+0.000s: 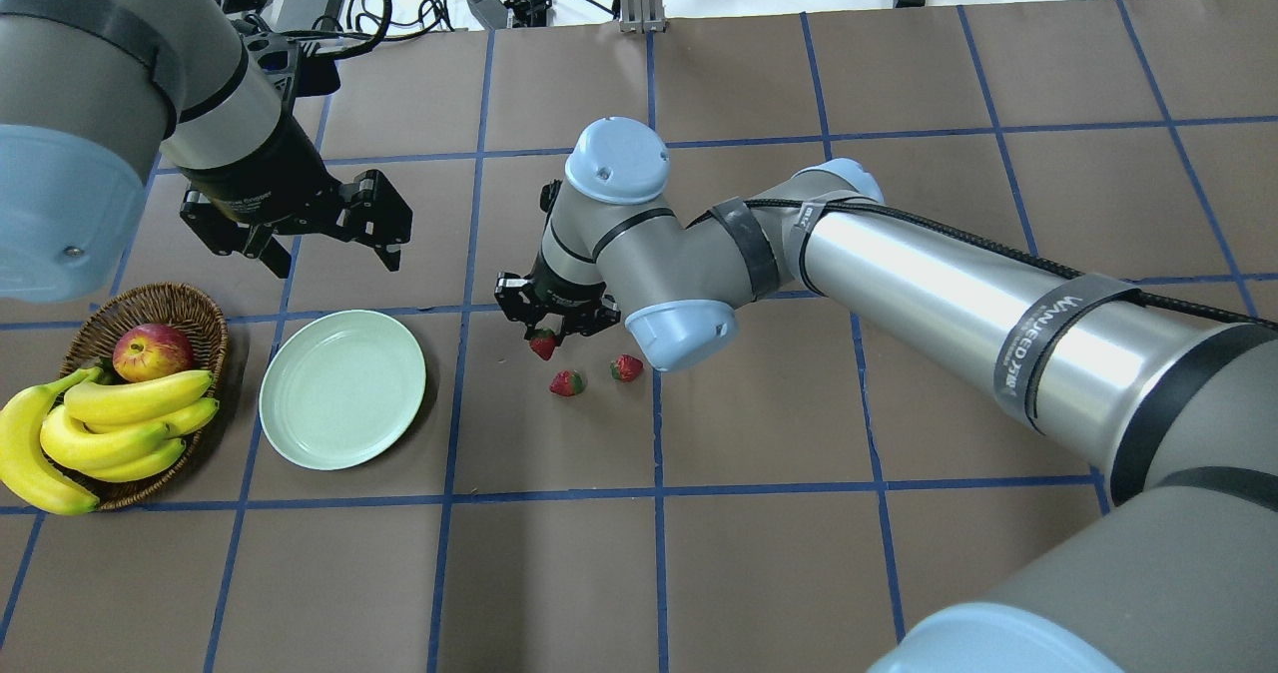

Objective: Collect all strawberries into plate
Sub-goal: 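Carry the strawberry beside the other two and open the right gripper, then raise the right arm away while the left arm moves toward the strawberries, then lower the left gripper onto a strawberry and close it, then carry the strawberry over the green plate and open the left gripper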

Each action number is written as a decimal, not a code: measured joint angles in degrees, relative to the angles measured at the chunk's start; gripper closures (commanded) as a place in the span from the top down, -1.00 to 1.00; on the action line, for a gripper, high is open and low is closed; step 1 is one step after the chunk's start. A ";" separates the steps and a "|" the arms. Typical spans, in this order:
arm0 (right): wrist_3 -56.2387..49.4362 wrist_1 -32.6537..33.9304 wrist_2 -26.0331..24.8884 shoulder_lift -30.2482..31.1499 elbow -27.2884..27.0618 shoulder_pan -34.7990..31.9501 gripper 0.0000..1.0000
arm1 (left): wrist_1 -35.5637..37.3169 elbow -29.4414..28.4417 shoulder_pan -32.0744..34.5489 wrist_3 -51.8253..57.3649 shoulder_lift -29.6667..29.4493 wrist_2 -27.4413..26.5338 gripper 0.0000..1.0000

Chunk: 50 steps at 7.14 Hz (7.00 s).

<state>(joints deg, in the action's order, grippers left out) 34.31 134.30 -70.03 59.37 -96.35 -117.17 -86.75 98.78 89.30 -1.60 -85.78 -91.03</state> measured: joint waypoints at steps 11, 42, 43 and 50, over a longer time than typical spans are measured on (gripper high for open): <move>-11.48 -19.36 -8.86 10.51 1.06 7.52 1.00 | 0.49 0.00 0.07 0.05 -0.34 0.53 1.00; -27.07 -34.17 -21.26 30.78 4.48 24.18 1.00 | 20.09 15.39 8.16 -7.66 -17.53 2.33 -1.00; -27.04 -34.01 -21.20 30.59 4.69 24.18 1.00 | 16.23 12.27 5.85 -3.98 -17.48 -1.19 -1.00; -27.01 -33.91 -21.42 30.57 4.75 24.18 1.00 | 16.72 8.86 -13.77 12.19 -21.78 -5.93 1.00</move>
<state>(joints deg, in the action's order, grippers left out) 7.30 100.38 -91.45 89.95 -91.60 -92.99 -70.03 107.64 75.52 10.59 -107.56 -96.96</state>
